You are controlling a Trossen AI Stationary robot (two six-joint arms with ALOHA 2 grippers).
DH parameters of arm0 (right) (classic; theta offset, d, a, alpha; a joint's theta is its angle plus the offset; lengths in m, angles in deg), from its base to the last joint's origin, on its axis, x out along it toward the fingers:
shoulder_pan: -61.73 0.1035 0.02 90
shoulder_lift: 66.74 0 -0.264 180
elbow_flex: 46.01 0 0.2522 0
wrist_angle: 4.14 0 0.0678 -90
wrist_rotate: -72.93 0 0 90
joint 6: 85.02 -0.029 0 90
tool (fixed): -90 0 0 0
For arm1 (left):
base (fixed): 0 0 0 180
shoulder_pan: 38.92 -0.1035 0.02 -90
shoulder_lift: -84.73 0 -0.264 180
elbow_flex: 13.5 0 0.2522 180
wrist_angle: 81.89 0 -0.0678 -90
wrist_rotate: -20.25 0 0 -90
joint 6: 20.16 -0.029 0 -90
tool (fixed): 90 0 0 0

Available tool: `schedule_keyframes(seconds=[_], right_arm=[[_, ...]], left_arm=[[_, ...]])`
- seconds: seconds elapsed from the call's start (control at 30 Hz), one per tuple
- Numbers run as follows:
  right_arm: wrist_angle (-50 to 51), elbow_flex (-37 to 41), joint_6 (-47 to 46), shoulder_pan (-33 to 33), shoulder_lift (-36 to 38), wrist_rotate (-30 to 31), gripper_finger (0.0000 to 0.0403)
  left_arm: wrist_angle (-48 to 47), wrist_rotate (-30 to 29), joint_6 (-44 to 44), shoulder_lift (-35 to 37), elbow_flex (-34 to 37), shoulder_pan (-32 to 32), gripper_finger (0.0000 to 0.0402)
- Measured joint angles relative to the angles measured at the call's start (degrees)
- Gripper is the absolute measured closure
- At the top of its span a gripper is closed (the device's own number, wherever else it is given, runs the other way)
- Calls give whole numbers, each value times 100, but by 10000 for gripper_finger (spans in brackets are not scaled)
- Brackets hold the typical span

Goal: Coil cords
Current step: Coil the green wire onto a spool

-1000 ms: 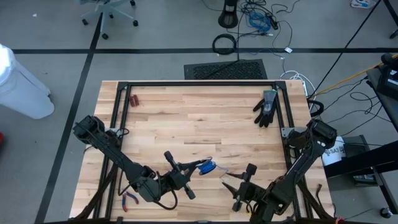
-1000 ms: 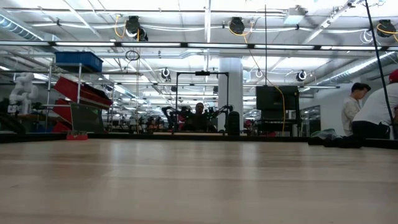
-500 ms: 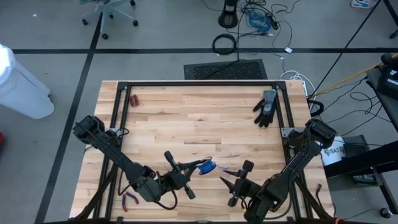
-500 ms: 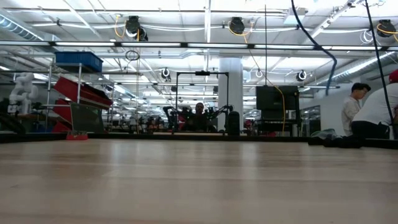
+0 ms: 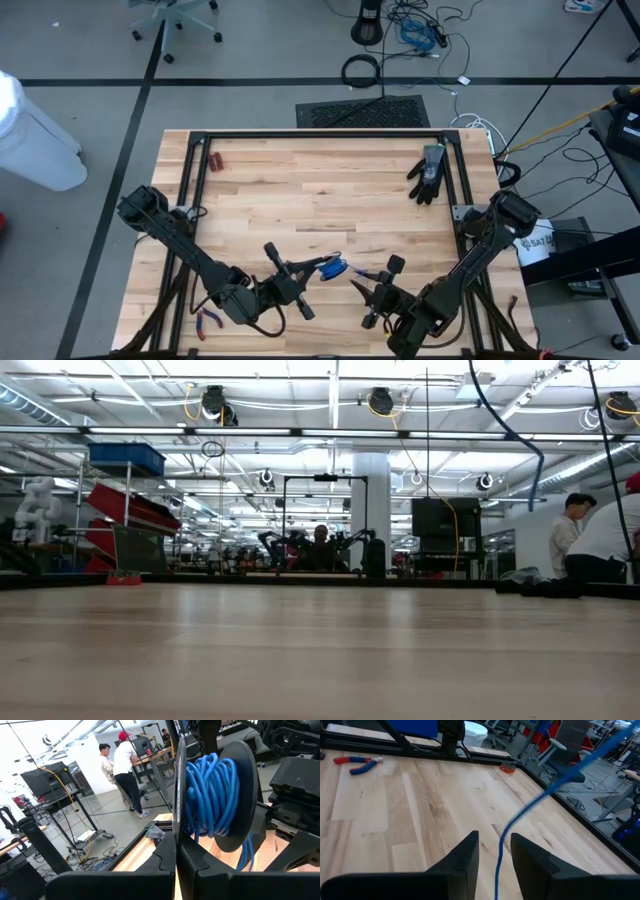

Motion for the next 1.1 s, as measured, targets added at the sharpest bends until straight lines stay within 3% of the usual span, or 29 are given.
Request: schedule_keyframes(seconds=[0.13, 0.4, 0.77, 0.9, 1.1], right_arm=[[-127, 1, 110, -41, 0, -1, 315], [-152, 0, 104, 47, 0, 0, 397], [-496, -115, -167, 226, 0, 315, 402], [-784, -582, 379, 289, 0, 330, 402], [-2097, -1133, 2144, 313, 2, 259, 403]], left_arm=[[0, 0, 2, 0, 0, 0, 401], [0, -2, -4, 0, 0, 0, 401], [-2, -4, -20, 0, 0, 0, 401], [-74, -4, -162, 0, 0, -12, 401], [-270, -8, -168, 0, 0, -36, 401]])
